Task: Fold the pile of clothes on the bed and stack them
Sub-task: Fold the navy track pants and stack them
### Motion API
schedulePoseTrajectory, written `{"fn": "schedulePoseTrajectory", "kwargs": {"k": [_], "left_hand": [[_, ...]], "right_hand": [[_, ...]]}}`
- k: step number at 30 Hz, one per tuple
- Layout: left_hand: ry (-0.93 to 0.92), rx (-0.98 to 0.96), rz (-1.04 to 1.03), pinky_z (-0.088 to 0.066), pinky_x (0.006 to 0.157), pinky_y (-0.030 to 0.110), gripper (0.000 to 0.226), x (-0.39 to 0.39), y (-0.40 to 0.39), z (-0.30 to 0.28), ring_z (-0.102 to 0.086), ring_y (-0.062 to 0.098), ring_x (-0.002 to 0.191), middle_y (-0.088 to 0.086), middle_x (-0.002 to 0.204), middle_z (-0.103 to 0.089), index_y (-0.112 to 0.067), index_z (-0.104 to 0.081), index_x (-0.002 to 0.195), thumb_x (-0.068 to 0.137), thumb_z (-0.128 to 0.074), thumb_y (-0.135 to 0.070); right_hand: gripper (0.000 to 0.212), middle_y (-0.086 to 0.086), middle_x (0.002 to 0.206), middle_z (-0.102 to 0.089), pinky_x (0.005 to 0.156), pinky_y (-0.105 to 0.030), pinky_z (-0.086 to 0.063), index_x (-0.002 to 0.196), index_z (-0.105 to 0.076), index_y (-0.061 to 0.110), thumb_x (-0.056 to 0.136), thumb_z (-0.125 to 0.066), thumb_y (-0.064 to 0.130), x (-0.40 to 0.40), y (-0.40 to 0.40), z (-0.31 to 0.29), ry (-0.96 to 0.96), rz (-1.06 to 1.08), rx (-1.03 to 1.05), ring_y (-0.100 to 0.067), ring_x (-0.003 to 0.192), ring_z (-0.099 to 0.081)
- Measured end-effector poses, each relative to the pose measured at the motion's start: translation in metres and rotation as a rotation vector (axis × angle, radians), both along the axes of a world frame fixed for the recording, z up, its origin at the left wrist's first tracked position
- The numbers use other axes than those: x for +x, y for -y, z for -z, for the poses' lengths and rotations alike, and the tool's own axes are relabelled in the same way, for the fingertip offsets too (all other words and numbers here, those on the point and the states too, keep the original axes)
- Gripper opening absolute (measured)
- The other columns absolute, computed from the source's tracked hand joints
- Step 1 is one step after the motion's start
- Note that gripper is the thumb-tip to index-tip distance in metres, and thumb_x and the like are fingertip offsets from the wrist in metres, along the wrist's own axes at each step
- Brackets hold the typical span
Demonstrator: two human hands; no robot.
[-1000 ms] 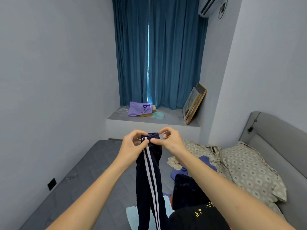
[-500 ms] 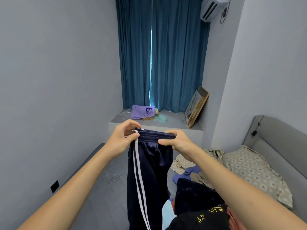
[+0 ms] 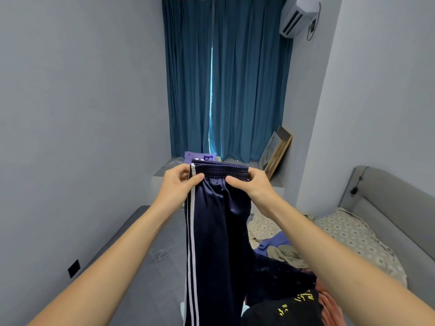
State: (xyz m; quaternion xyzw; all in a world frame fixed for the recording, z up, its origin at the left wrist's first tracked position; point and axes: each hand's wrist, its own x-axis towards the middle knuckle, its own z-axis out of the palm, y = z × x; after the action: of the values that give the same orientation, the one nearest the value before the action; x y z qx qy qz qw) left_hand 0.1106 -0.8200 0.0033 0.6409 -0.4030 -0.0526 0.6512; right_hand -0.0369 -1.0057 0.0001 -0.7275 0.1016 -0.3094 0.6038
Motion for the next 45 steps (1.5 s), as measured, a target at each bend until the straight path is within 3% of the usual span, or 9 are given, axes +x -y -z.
{"fn": "schedulePoseTrajectory", "kwargs": {"k": [4,9,15,17,24,33,37,42,45], "left_hand": [[0.08,-0.028,0.01,-0.058,0.099,0.031,0.012,0.0,-0.008,-0.016,-0.075,0.009,0.1,-0.006,0.102,-0.08,-0.016,-0.075,0.102,0.093,-0.077,-0.008],[0.151,-0.043,0.038,-0.053,0.107,0.046,0.012,0.002,-0.027,-0.043,-0.072,0.018,0.109,-0.002,0.108,-0.078,-0.014,-0.074,0.106,0.095,-0.077,-0.019],[0.193,-0.016,0.07,-0.056,0.099,0.053,0.014,-0.021,-0.067,-0.069,-0.075,0.02,0.099,-0.004,0.098,-0.079,-0.018,-0.073,0.099,0.095,-0.077,-0.031],[0.212,-0.011,0.046,-0.056,0.097,0.055,0.017,-0.034,-0.088,-0.074,-0.074,0.024,0.096,-0.002,0.095,-0.078,-0.018,-0.073,0.097,0.094,-0.077,-0.035],[0.256,-0.007,-0.001,-0.058,0.099,0.048,0.013,-0.105,-0.171,-0.083,-0.075,0.011,0.096,-0.009,0.099,-0.08,-0.022,-0.076,0.104,0.097,-0.075,-0.032],[0.149,0.059,-0.014,-0.059,0.093,0.052,0.02,-0.205,-0.221,-0.068,-0.078,0.023,0.09,0.002,0.092,-0.081,-0.012,-0.076,0.101,0.099,-0.072,-0.032],[0.109,0.06,0.0,-0.055,0.095,0.06,0.023,-0.211,-0.212,-0.055,-0.075,0.033,0.093,0.021,0.098,-0.077,-0.005,-0.075,0.102,0.099,-0.072,-0.028],[0.055,0.106,0.015,-0.054,0.082,0.041,0.02,-0.185,-0.181,-0.01,-0.069,0.017,0.077,0.012,0.09,-0.079,-0.008,-0.074,0.098,0.098,-0.073,-0.028],[0.005,0.18,0.016,-0.055,0.084,0.041,0.02,-0.153,-0.146,0.037,-0.072,0.023,0.081,0.016,0.094,-0.078,-0.01,-0.074,0.1,0.098,-0.072,-0.03]], "right_hand": [[0.015,-0.004,0.107,-0.08,0.09,-0.033,-0.058,0.11,-0.078,0.013,0.098,-0.074,0.02,-0.01,-0.009,-0.001,-0.047,0.042,-0.047,-0.015,0.101,-0.075],[0.013,0.006,0.11,-0.079,0.09,-0.026,-0.059,0.112,-0.074,0.027,0.103,-0.066,0.028,-0.017,-0.044,-0.024,0.041,0.173,-0.166,-0.01,0.104,-0.073],[0.015,0.011,0.108,-0.077,0.091,-0.03,-0.058,0.108,-0.073,0.045,0.103,-0.063,0.034,-0.041,-0.09,-0.051,0.082,0.289,-0.263,-0.01,0.103,-0.073],[0.018,0.012,0.107,-0.078,0.086,-0.024,-0.058,0.105,-0.072,0.05,0.102,-0.063,0.035,-0.055,-0.112,-0.061,0.087,0.28,-0.289,-0.008,0.101,-0.073],[0.018,0.01,0.101,-0.078,0.078,-0.018,-0.056,0.101,-0.074,0.045,0.104,-0.062,0.032,-0.123,-0.184,-0.074,0.153,0.206,-0.376,-0.008,0.095,-0.074],[0.016,-0.001,0.1,-0.079,0.084,-0.028,-0.058,0.104,-0.075,0.009,0.104,-0.063,0.021,-0.213,-0.233,-0.052,0.168,0.225,-0.261,-0.014,0.095,-0.074],[0.014,-0.001,0.098,-0.079,0.08,-0.026,-0.058,0.104,-0.075,0.009,0.103,-0.066,0.019,-0.223,-0.227,-0.041,0.17,0.235,-0.226,-0.01,0.09,-0.074],[0.011,0.003,0.101,-0.08,0.08,-0.024,-0.058,0.104,-0.077,0.017,0.102,-0.067,0.02,-0.201,-0.199,0.002,0.107,0.218,-0.146,-0.012,0.096,-0.076],[0.011,0.006,0.102,-0.081,0.078,-0.019,-0.056,0.102,-0.078,0.02,0.102,-0.067,0.022,-0.168,-0.167,0.052,0.052,0.229,-0.101,-0.008,0.097,-0.076]]}}
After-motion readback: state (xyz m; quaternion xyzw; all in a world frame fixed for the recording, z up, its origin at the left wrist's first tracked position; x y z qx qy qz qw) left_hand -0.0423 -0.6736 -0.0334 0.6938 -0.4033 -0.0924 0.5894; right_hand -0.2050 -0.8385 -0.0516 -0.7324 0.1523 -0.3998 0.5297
